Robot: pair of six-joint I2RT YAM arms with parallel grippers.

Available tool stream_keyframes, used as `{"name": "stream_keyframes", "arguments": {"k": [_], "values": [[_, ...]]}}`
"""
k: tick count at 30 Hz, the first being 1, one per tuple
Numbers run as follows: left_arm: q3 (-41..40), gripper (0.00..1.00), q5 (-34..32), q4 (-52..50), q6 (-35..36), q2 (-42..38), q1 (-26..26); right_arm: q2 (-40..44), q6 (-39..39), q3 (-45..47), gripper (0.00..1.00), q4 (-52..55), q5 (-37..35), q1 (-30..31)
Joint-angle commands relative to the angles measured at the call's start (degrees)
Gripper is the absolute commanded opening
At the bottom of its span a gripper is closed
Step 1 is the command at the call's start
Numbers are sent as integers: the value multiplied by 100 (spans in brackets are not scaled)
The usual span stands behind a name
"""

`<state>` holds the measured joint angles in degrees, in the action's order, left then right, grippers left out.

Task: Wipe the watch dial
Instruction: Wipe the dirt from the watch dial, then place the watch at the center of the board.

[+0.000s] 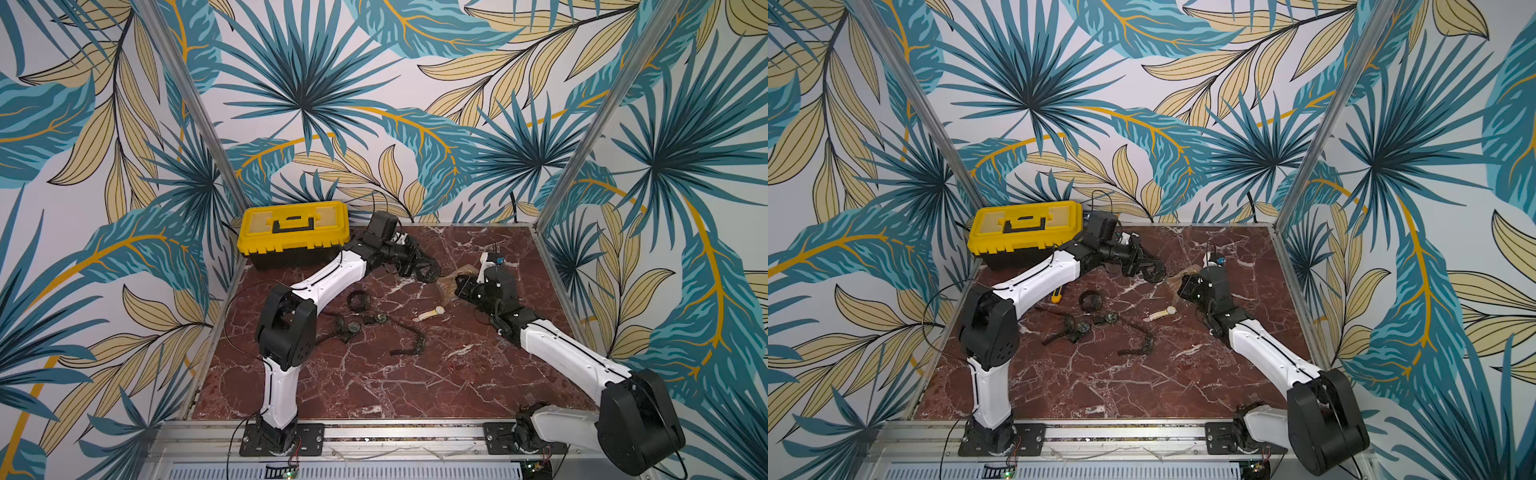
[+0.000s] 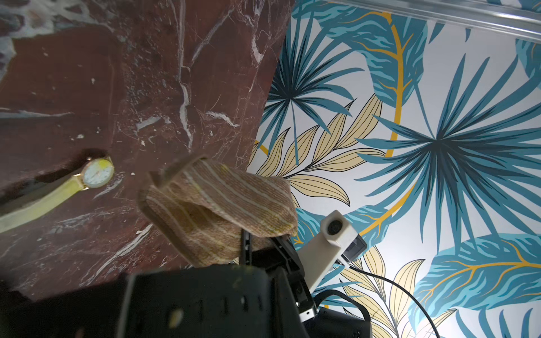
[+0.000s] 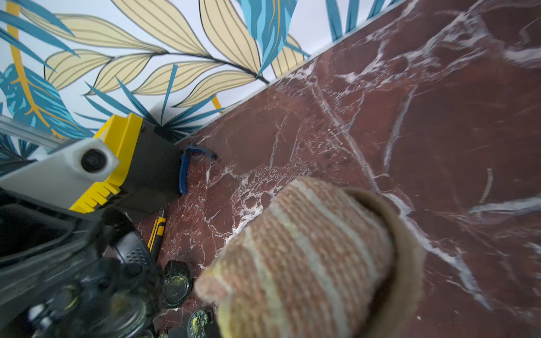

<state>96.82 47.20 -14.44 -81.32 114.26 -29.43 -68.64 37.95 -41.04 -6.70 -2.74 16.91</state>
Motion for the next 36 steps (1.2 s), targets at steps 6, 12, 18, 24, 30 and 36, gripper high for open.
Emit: {"name": "stream_keyframes", "arguments": {"k": [6,12,18,24,30,36], "values": [[443,0,112,2,-167,534,285,444,87,280,6,462,182,-762],[599,0,-122,-62,-191,1090,513,376,52,219,6,522,481,-1144],[1262,0,-492,-796,197,1772,656,203,-58,97,6,666,738,-1351],[1885,0,-718,-1270,316,2448,745,41,-77,76,6,743,896,-1399],[2010,0,-974,-1453,306,2722,746,-208,-40,54,6,701,1080,-1425],[2026,29,-1302,-1706,525,2682,733,-298,-35,-14,6,740,1144,-1429]]}}
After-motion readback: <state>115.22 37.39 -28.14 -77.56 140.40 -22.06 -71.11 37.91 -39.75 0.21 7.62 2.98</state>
